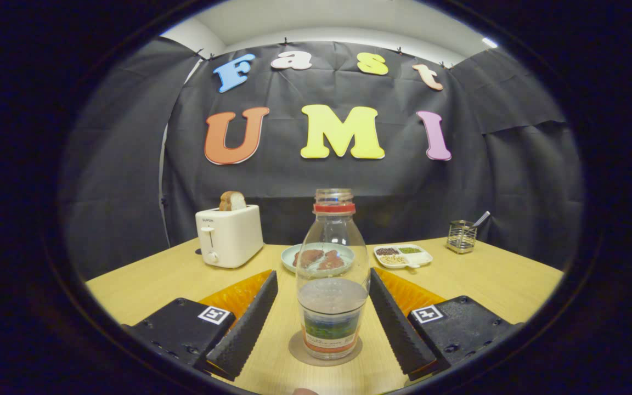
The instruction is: Take the bottle from table, then pour the juice into the cup, finally place the bottle on the coaster
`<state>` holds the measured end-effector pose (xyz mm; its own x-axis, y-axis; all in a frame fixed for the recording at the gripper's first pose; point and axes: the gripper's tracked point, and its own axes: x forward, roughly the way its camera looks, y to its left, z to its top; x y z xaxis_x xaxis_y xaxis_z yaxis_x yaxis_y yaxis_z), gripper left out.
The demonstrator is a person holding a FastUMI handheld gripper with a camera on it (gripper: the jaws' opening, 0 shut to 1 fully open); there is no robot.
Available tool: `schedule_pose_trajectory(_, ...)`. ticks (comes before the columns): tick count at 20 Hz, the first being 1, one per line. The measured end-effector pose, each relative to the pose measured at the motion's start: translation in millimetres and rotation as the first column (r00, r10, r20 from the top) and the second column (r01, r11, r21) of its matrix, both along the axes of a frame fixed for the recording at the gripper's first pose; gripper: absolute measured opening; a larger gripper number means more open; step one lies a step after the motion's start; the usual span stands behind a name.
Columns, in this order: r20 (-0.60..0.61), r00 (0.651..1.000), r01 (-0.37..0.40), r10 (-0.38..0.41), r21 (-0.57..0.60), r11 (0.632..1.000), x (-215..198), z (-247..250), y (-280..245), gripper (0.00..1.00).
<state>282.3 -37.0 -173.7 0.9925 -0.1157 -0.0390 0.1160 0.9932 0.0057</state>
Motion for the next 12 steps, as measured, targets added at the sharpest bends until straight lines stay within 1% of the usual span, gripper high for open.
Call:
schedule_pose_trajectory(4,-0.005,1.0,0.011,-0.011,-0.022,1.0,-14,20,1,1.0)
schedule_pose_trajectory(7,-0.026,0.999,0.022,-0.023,-0.016,1.0,-30,36,-4,1.0)
schedule_pose_trajectory(9,-0.031,0.999,0.042,-0.043,-0.048,0.998,-43,53,-13,1.0)
schedule_pose_trajectory(12,-0.066,0.998,0.018,-0.026,-0.107,0.994,-62,81,-13,1.0)
